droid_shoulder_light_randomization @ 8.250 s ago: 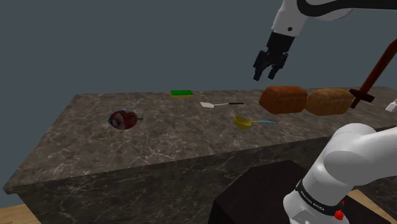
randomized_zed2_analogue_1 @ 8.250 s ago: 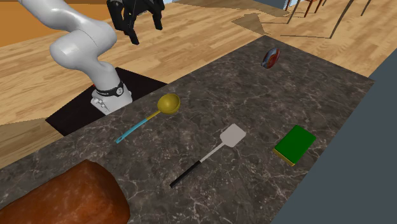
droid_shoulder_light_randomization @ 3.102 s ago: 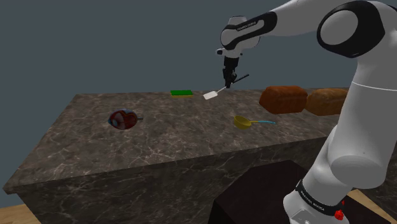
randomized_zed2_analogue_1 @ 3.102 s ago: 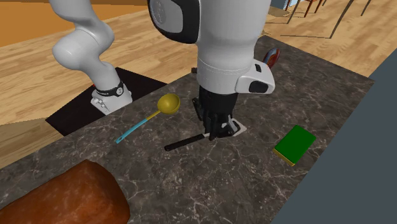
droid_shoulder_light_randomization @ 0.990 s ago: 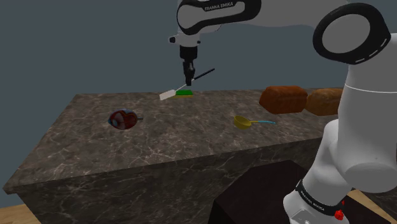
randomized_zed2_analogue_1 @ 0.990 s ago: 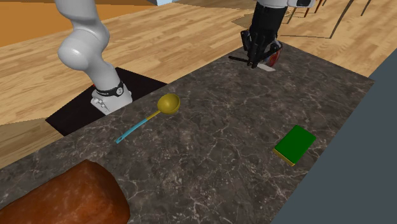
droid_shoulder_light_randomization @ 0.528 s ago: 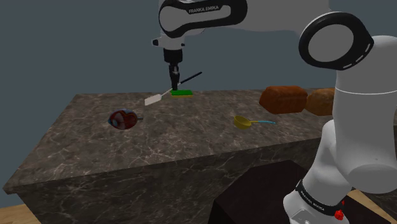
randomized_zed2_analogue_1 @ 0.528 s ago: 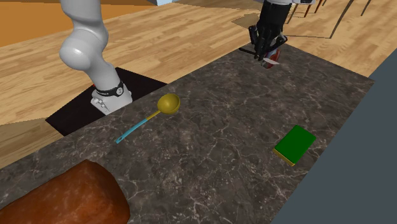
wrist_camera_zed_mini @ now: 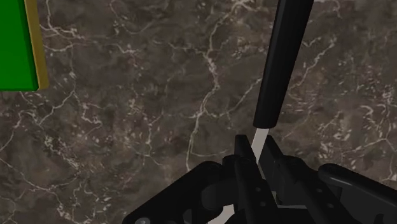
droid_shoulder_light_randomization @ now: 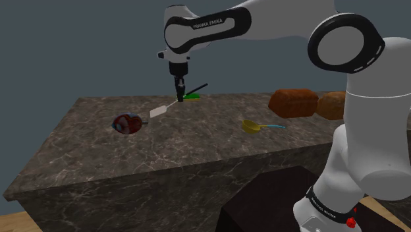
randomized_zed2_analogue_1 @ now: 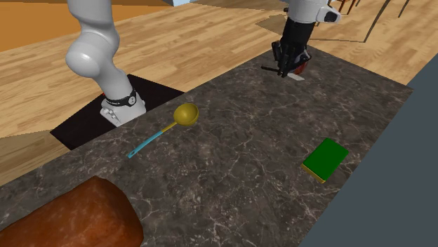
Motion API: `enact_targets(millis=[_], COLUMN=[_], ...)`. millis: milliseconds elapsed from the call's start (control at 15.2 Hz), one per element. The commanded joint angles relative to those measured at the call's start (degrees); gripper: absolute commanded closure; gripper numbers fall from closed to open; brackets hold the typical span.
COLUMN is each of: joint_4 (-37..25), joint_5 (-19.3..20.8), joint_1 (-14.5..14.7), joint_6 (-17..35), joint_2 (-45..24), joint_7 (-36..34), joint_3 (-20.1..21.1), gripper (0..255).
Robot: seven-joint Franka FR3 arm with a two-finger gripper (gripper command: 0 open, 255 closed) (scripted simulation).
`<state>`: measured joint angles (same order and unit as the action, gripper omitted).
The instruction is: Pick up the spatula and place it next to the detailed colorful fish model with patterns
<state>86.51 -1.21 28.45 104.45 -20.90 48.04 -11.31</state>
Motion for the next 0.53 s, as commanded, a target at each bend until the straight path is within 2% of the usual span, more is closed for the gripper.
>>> enact_targets(millis=[0, 462], joint_4=[1.4, 5.2], joint_5=[0.0, -0.2], joint_1=[0.0, 0.0], joint_6=[1.5, 6.4], joint_2=[-0.1, -1.2], joint_7=[0.0, 0.0], joint_3=[0.0, 0.1], gripper=[255, 255])
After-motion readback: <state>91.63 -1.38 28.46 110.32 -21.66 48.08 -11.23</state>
